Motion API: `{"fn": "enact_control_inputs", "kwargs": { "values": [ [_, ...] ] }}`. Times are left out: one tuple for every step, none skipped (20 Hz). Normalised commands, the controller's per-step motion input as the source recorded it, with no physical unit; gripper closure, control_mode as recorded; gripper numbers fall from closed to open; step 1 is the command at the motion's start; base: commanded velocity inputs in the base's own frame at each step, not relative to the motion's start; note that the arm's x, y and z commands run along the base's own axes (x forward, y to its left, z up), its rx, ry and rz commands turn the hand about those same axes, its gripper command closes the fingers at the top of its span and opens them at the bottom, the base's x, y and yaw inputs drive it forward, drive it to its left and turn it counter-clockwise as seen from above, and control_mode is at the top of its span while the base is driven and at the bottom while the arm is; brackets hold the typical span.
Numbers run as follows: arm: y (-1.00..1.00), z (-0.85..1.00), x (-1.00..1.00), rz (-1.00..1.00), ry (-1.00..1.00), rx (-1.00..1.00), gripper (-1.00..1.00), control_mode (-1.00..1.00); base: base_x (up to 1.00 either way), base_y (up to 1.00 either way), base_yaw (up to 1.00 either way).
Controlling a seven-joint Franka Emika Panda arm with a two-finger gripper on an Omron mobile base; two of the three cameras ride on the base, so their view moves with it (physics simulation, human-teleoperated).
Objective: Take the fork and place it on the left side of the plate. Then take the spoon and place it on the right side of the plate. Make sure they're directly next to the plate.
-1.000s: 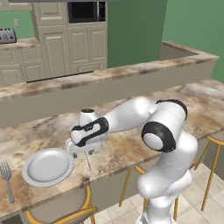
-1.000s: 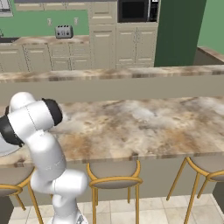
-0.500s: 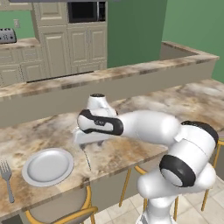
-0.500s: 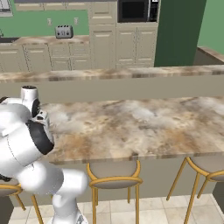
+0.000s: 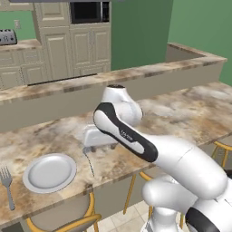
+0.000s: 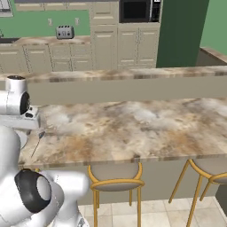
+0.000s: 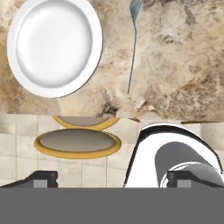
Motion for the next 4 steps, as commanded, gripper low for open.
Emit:
{"fn": "enact_control_inputs", "kwargs": {
  "values": [
    [0.00, 0.97, -1.00, 0.00, 0.00, 0.02, -1.00, -1.00, 0.00, 0.00, 0.00],
    [0.00, 0.95, -1.00, 0.00, 0.00, 0.01, -1.00, -1.00, 0.00, 0.00, 0.00],
    [0.00, 0.94, -1.00, 0.00, 0.00, 0.01, -1.00, -1.00, 0.00, 0.00, 0.00],
    [0.00, 0.92, -1.00, 0.00, 0.00, 0.00, -1.00, -1.00, 0.00, 0.00, 0.00]
  ]
}}
